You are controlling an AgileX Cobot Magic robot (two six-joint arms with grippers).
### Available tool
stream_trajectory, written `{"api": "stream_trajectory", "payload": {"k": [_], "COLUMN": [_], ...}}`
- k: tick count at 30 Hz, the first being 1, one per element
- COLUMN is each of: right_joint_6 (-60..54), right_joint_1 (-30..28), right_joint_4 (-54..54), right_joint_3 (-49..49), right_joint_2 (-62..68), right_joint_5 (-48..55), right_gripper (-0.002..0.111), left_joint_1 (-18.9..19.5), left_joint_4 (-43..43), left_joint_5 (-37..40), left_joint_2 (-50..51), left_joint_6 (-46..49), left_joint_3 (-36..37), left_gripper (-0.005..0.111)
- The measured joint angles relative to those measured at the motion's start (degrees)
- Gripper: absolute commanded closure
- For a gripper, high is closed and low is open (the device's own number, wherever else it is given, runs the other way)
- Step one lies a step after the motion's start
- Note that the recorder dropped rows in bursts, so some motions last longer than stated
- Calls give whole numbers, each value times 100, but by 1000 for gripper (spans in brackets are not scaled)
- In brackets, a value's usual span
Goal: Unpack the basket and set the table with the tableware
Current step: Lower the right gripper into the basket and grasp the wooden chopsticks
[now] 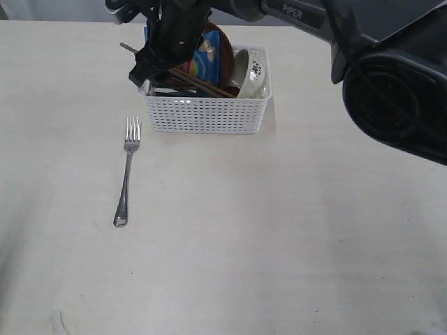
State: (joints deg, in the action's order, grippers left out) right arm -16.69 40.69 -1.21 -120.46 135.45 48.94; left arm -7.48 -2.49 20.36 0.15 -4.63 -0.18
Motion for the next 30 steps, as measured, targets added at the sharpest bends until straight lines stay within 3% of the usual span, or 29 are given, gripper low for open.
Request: {"api": "stream_trajectory", "payload": {"k": [7, 11, 15, 18, 21, 22, 30], "right_joint_6": [40, 62, 62, 62, 35, 10, -156], "right_joint_1": [-235, -259, -280, -280, -280, -280, -293], "right_joint_4": [173, 321, 461, 471, 471, 423, 594], "right_joint_3": [-33, -90, -91, -112, -137, -146, -523], "right_joint_2": [204, 312, 431, 442, 452, 452, 194], "right_joint_5": [-143, -289, -355, -332, -217, -190, 263], "right_gripper": [43, 63, 65, 80, 105, 108, 109], "left_joint_1": [0, 0, 0, 0, 0, 0, 0], "left_joint_4": [0, 0, 0, 0, 0, 0, 0], "left_joint_5": [0, 0, 0, 0, 0, 0, 0], "left_joint_2": [0, 0, 0, 0, 0, 0, 0], "left_joint_6": [0, 0, 0, 0, 0, 0, 0], "left_joint_3": [0, 0, 0, 0, 0, 0, 0], "left_gripper": [107, 107, 107, 107, 107, 107, 107]}}
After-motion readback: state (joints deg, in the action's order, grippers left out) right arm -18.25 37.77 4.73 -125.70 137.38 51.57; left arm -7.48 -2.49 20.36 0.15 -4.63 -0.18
